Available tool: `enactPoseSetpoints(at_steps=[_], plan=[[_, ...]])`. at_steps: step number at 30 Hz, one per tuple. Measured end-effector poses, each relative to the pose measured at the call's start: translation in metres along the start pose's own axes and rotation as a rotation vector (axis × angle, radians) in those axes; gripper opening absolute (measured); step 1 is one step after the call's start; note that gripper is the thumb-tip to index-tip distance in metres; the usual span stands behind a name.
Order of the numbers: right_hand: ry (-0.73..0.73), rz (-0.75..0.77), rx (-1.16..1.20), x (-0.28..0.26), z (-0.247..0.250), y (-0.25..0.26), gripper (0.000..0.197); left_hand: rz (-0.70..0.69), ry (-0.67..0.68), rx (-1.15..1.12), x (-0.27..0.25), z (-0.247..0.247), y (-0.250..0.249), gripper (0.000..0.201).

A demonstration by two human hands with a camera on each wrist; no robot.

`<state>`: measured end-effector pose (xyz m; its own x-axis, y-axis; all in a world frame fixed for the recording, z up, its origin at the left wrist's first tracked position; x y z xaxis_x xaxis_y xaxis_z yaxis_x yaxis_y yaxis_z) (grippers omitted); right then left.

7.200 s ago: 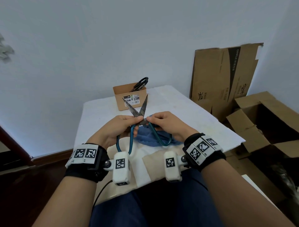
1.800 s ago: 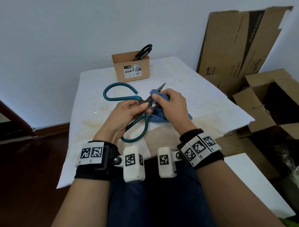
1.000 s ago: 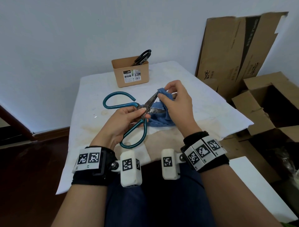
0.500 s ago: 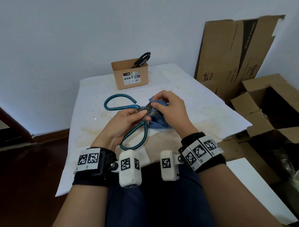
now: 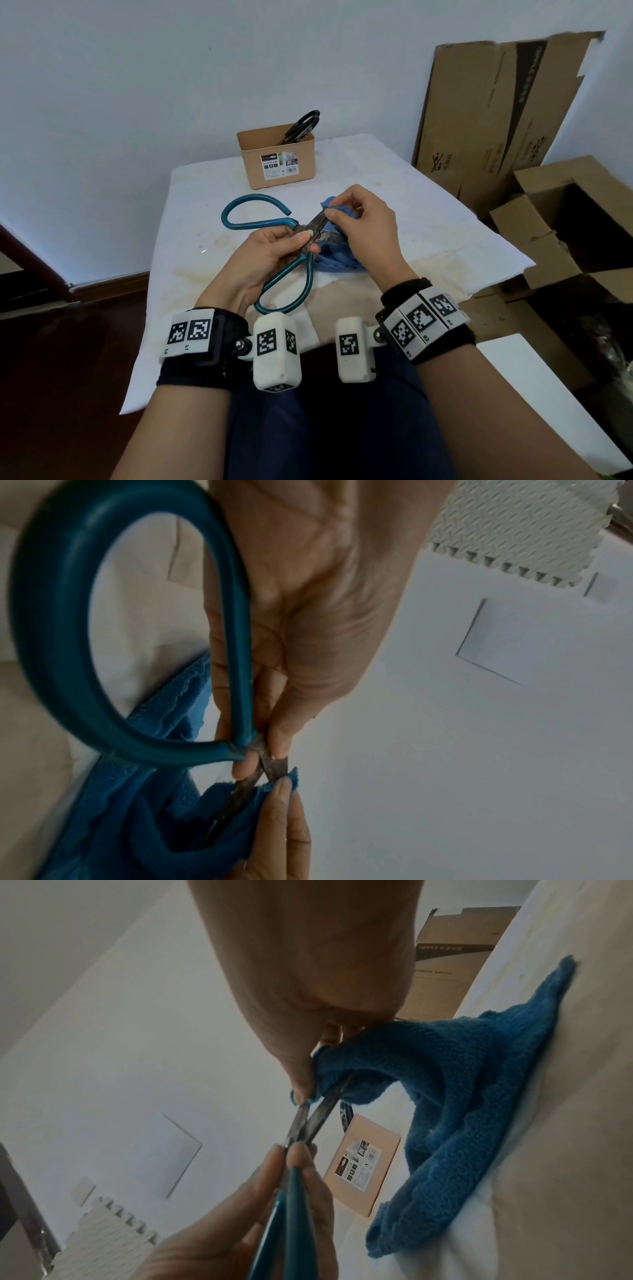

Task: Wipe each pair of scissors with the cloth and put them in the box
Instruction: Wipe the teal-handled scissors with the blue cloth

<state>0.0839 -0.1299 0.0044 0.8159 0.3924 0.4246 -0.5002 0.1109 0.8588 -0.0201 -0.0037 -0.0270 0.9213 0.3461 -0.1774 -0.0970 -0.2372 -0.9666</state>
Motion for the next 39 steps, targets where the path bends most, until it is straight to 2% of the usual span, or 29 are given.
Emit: enactPoseSetpoints(at_steps=[6,12,15,23,25,31,39], plan=[[-0.050,-0.030,0.000,0.004,0.007,-0.003,0.006,0.001,0.012,0.008,-0.001,-0.001,0.000,0.010],[-0.064,-0.150,0.109,0.003,0.010,-0.019,0.022,-0.001,0.021,-0.003,-0.003,0.001,0.000,0.010],[-0.039,-0.176,0.149,0.003,0.009,-0.022,0.020,-0.004,0.024,-0.007,-0.003,0.002,-0.001,0.010],[-0.175,-0.267,0.249,0.004,0.021,-0.032,0.012,0.015,0.015,0.028,-0.003,0.004,0.004,0.012],[-0.164,-0.260,0.261,0.004,0.021,-0.029,0.014,0.016,0.013,0.029,-0.003,0.003,0.003,0.013],[0.000,-0.243,0.224,0.000,0.006,-0.020,0.016,0.015,0.033,0.048,-0.002,0.000,0.002,0.012],[0.006,-0.276,0.235,-0.003,0.003,-0.017,0.029,0.016,0.063,0.062,-0.003,-0.002,0.001,0.010]])
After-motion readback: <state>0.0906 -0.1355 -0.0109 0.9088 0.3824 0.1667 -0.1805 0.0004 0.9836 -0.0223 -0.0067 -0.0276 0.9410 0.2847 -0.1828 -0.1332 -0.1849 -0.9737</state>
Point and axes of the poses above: each hand's wrist, its own x-axis towards the middle knuckle, its own z-axis out of the back of the hand, y = z × x, the point moved 6 cm from there along x, towards the middle knuckle, and after that the axes turned 4 degrees about z, right-handed, at the moved point
